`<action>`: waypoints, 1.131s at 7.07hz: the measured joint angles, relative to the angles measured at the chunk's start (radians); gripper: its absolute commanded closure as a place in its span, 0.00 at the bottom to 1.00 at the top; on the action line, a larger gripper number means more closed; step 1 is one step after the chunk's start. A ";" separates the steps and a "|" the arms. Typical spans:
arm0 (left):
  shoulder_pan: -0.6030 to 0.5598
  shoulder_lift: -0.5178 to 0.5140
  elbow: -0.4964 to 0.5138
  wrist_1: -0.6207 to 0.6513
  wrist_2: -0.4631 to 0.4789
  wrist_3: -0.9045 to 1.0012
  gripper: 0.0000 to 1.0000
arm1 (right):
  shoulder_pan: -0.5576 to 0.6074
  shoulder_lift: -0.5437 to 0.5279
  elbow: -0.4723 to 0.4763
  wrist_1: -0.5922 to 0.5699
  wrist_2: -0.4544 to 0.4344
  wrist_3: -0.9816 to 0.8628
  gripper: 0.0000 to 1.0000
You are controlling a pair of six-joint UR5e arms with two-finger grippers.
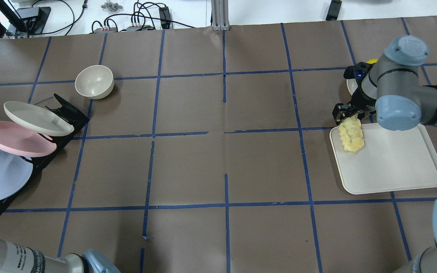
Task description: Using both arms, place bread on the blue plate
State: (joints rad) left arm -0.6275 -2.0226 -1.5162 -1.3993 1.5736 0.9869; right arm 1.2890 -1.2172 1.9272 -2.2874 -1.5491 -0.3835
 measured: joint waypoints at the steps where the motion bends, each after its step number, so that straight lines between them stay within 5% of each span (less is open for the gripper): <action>1: 0.002 -0.021 -0.005 0.037 0.004 0.004 0.09 | 0.002 -0.002 -0.009 0.006 -0.006 0.000 0.95; 3: 0.006 -0.044 -0.020 0.081 0.008 0.005 0.32 | 0.008 -0.024 -0.059 0.106 -0.031 0.008 0.95; 5: 0.006 -0.053 -0.024 0.082 0.007 0.004 0.39 | 0.018 -0.074 -0.181 0.386 -0.032 0.030 0.93; 7: 0.006 -0.056 -0.027 0.073 0.007 0.004 0.56 | 0.099 -0.161 -0.290 0.678 -0.022 0.173 0.90; 8: 0.006 -0.054 -0.032 0.071 0.007 0.004 0.72 | 0.185 -0.196 -0.336 0.769 -0.020 0.287 0.91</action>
State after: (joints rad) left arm -0.6212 -2.0765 -1.5482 -1.3282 1.5808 0.9912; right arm 1.4739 -1.4136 1.5910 -1.5180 -1.5689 -0.0968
